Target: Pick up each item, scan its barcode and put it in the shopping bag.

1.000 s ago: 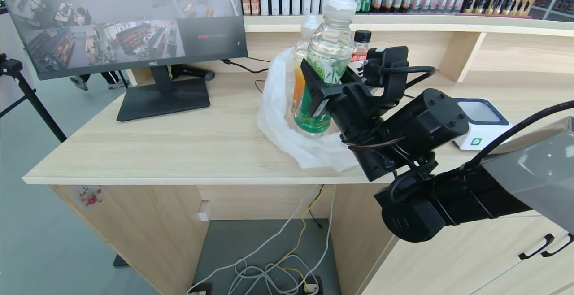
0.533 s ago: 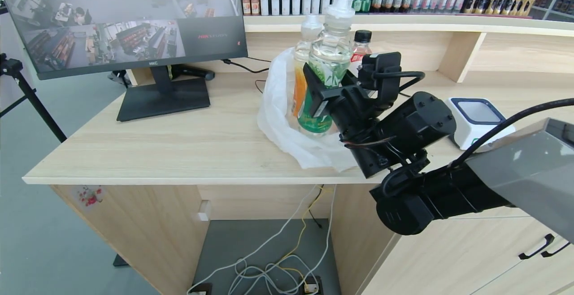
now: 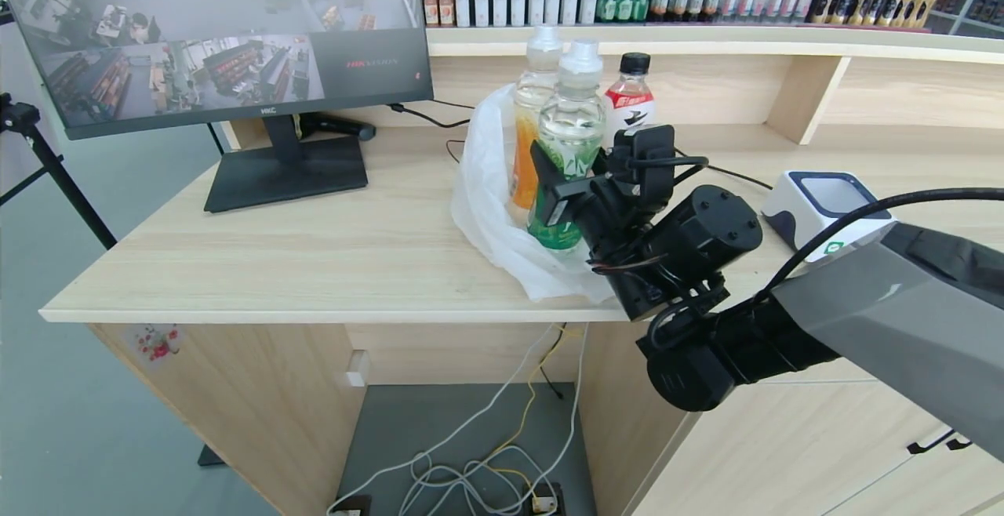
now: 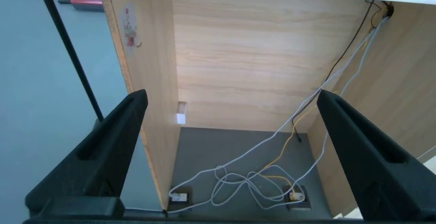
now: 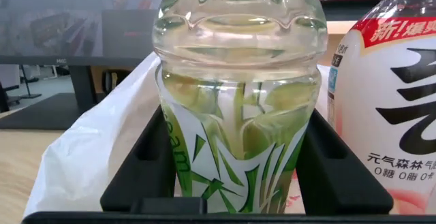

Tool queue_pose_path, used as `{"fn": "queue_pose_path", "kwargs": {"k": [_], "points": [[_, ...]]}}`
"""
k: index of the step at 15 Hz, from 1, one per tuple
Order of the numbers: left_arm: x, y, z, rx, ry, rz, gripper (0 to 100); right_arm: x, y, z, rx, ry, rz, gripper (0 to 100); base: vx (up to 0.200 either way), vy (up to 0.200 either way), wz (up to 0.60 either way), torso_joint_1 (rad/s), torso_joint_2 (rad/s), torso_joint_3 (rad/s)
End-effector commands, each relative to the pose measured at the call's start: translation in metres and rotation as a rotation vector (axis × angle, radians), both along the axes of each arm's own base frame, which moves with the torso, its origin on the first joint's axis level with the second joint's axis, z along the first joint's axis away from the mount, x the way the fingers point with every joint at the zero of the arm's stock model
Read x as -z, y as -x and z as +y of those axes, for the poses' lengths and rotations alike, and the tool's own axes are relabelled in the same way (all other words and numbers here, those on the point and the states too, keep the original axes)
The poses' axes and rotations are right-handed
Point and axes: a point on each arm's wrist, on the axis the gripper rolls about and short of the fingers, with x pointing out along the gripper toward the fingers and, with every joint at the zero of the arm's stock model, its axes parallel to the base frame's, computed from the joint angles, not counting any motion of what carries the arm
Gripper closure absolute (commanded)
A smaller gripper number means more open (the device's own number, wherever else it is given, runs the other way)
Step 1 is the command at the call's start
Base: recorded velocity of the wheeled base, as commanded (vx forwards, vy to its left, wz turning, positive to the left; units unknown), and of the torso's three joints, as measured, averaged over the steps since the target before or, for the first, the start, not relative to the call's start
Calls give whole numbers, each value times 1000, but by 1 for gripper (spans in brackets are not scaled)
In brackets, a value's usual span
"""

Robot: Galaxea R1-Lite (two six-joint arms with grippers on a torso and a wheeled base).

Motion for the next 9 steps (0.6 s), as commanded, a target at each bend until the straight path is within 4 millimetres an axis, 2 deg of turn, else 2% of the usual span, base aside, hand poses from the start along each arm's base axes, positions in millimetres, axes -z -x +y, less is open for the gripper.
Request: {"fn": "queue_pose_path", "kwargs": {"k": [1, 4, 9], "points": [[0, 0, 0, 1, 1, 0, 0, 12, -6, 4, 1, 17, 21, 100, 0, 0, 0, 0, 0, 0], [0, 0, 0, 0, 1, 0, 0, 19, -8, 6, 0, 26, 35, 100, 0, 0, 0, 0, 0, 0], [0, 0, 0, 0, 1, 0, 0, 20, -8, 6, -1, 26, 38, 100, 0, 0, 0, 0, 0, 0]]}}
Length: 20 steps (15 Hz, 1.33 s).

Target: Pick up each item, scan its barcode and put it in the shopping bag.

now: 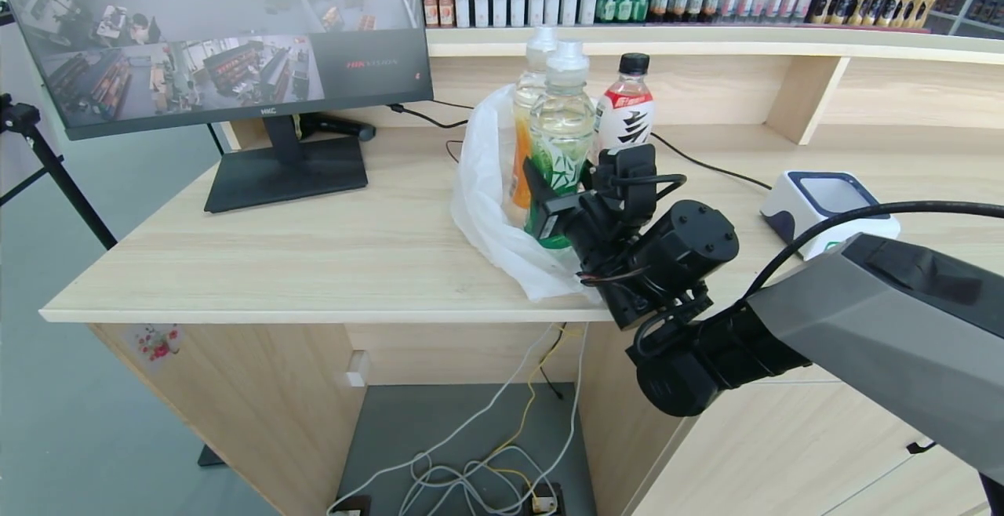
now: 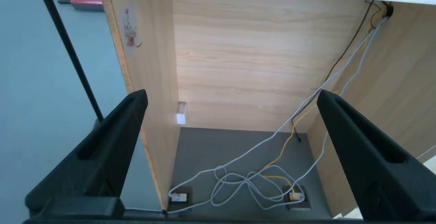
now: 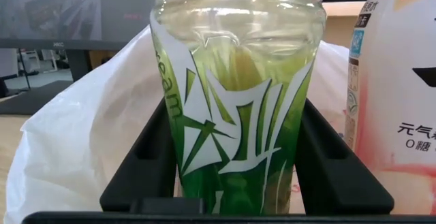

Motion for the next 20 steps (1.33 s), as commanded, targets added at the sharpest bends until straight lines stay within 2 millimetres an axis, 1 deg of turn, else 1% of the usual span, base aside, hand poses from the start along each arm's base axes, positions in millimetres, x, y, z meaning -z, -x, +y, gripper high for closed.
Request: {"fn": "queue_pose_path", "kwargs": {"k": [1, 9, 17, 18, 20], "points": [[0, 0, 0, 0, 1, 0, 0, 2, 0, 1, 0, 3, 4, 100, 0, 0, 0, 0, 0, 0], [0, 0, 0, 1, 1, 0, 0, -4, -2, 1, -7, -29, -7, 100, 0, 0, 0, 0, 0, 0], [0, 0, 0, 0, -1, 0, 0, -5, -2, -1, -8, -55, 4, 100, 0, 0, 0, 0, 0, 0], [0, 0, 0, 0, 1, 0, 0, -4, -2, -1, -1, -58, 12, 0, 0, 0, 0, 0, 0, 0], [0, 0, 0, 1, -1, 0, 0, -6, 0, -1, -5, -64, 10, 0, 0, 0, 0, 0, 0, 0]]}}
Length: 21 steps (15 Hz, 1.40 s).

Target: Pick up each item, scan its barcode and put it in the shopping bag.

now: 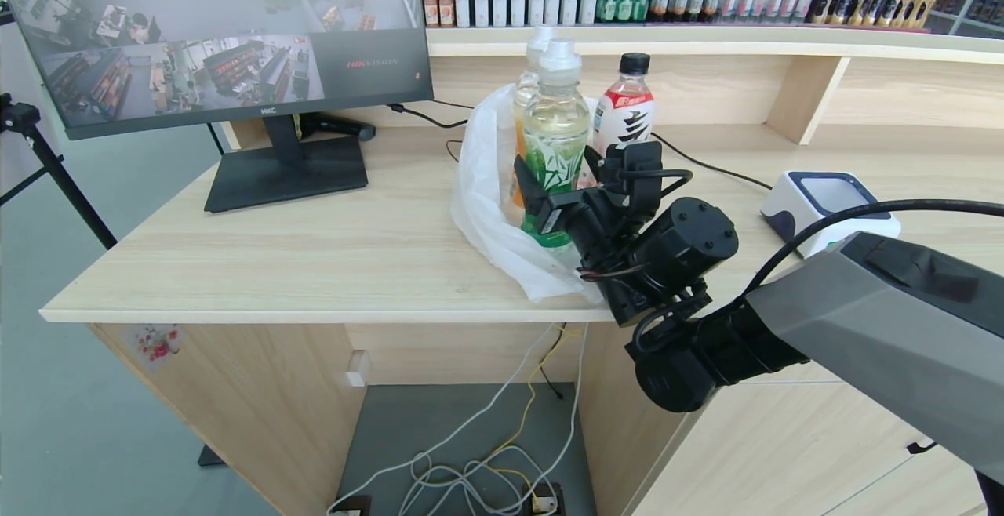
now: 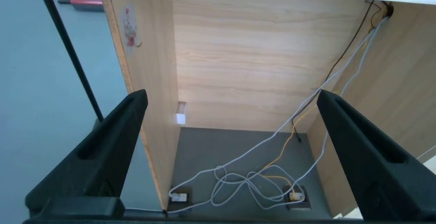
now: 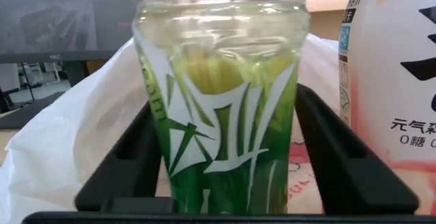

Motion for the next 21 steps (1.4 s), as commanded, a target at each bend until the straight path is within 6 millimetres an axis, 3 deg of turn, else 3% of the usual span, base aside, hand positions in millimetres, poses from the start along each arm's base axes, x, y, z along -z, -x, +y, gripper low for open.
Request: {"fn": "queue_pose_path", "kwargs": {"k": [1, 8, 14, 19, 21], "points": [[0, 0, 0, -1, -1, 0, 0, -4, 3, 1, -6, -4, -7, 0, 0, 0, 0, 0, 0, 0], [0, 0, 0, -1, -1, 0, 0, -8, 12, 0, -17, 1, -1, 0, 0, 0, 0, 0, 0, 0], [0, 0, 0, -1, -1, 0, 0, -24, 31, -11, -22, -2, -3, 0, 0, 0, 0, 0, 0, 0], [0, 0, 0, -1, 1, 0, 0, -44, 89, -23, -89, 19, 11, 0, 0, 0, 0, 0, 0, 0], [0, 0, 0, -1, 1, 0, 0, -49, 116, -38, -102, 43, 18, 0, 0, 0, 0, 0, 0, 0]]}}
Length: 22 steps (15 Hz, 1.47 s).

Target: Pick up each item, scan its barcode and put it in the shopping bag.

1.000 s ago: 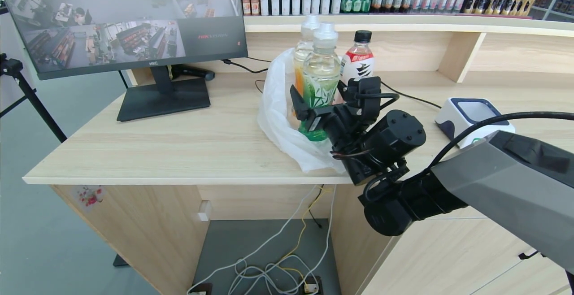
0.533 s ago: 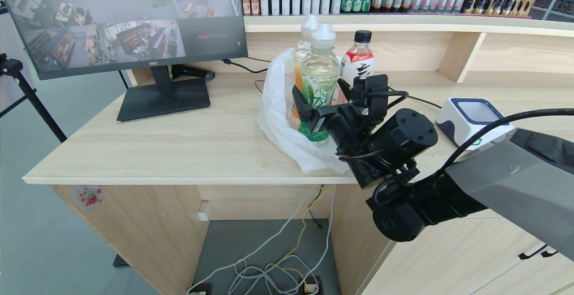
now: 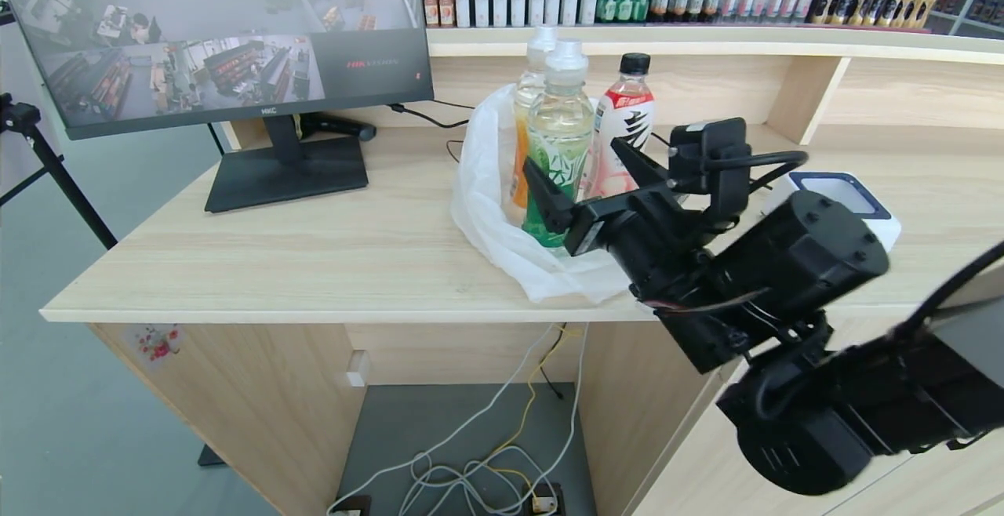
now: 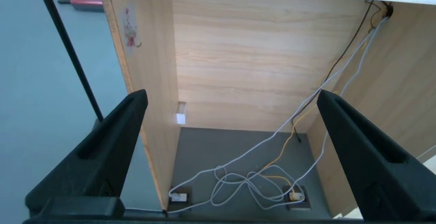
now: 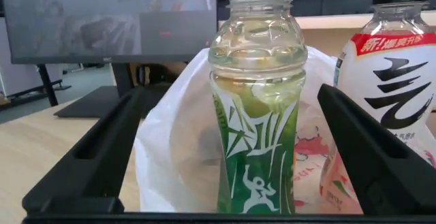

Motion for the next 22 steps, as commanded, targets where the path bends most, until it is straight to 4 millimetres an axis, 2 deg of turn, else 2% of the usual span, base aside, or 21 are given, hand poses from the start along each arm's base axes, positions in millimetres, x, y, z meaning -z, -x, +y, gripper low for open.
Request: {"fn": "queue_pose_path", "kwargs": {"k": [1, 2, 4, 5, 6, 8, 10, 14, 18, 20, 22], "points": [[0, 0, 0, 0, 1, 0, 0, -20, 49, -35, -14, 0, -15, 0, 0, 0, 0, 0, 0, 0], [0, 0, 0, -1, 1, 0, 0, -17, 73, -63, 5, 19, 5, 0, 0, 0, 0, 0, 0, 0], [0, 0, 0, -1, 1, 0, 0, -3, 106, -101, 38, 53, 43, 0, 0, 0, 0, 0, 0, 0], [0, 0, 0, -1, 1, 0, 0, 17, 138, -139, 109, 107, 76, 0, 0, 0, 0, 0, 0, 0], [0, 0, 0, -1, 1, 0, 0, 30, 158, -159, 147, 124, 96, 0, 0, 0, 0, 0, 0, 0], [0, 0, 0, 0, -1, 0, 0, 19, 172, -176, 234, 48, 43, 0, 0, 0, 0, 0, 0, 0], [0, 0, 0, 0, 1, 0, 0, 28, 187, -188, 248, 81, 127, 0, 0, 0, 0, 0, 0, 0], [0, 0, 0, -1, 1, 0, 0, 77, 234, -211, 177, 277, 378, 0, 0, 0, 0, 0, 0, 0], [0, 0, 0, -1, -1, 0, 0, 122, 275, -234, 118, 338, 436, 0, 0, 0, 0, 0, 0, 0], [0, 0, 0, 0, -1, 0, 0, 121, 277, -235, 132, 318, 464, 0, 0, 0, 0, 0, 0, 0], [0, 0, 0, -1, -1, 0, 0, 120, 274, -233, 238, 300, 540, 0, 0, 0, 0, 0, 0, 0]]}}
